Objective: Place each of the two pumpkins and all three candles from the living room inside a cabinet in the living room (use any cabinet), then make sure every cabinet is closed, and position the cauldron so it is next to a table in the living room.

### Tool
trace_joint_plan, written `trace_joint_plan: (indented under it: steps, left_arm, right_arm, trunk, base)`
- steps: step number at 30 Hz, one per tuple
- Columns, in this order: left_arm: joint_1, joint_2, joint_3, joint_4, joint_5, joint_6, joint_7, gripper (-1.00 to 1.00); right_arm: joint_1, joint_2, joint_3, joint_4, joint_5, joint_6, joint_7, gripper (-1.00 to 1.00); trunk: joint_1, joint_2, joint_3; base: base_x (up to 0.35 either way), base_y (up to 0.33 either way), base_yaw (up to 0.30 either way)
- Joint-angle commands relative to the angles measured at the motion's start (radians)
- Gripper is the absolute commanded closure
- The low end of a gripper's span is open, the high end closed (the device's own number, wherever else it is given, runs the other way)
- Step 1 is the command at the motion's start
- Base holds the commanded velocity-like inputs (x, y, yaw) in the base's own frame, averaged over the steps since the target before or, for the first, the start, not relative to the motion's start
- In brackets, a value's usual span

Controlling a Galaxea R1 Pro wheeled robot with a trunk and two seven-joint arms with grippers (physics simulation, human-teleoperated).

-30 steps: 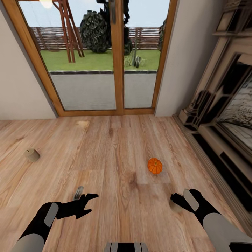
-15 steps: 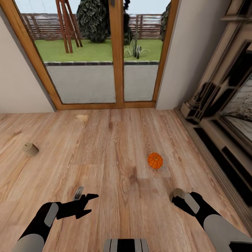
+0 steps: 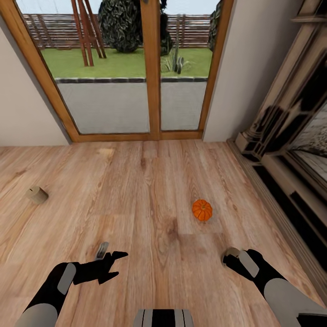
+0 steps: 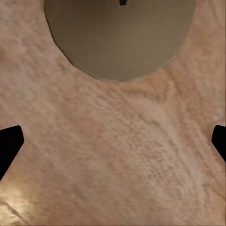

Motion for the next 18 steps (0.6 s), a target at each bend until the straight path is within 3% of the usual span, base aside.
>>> trace_joint_plan:
  steps: [1, 18]
  left_arm:
    - [0.0, 0.0, 0.0, 0.0, 0.0, 0.0, 0.0, -1.0]
    - [0.0, -0.001, 0.001, 0.0, -0.001, 0.0, 0.001, -1.0]
  right_arm:
    - [0.0, 0.0, 0.0, 0.0, 0.0, 0.0, 0.0, -1.0]
    - [0.0, 0.0, 0.0, 0.0, 0.0, 0.0, 0.001, -1.0]
  trunk:
    - [0.0, 0.0, 0.0]
    - [0.0, 0.0, 0.0]
  base:
    - [0.154, 0.0, 0.0]
    - [0.086, -0.012, 0.0]
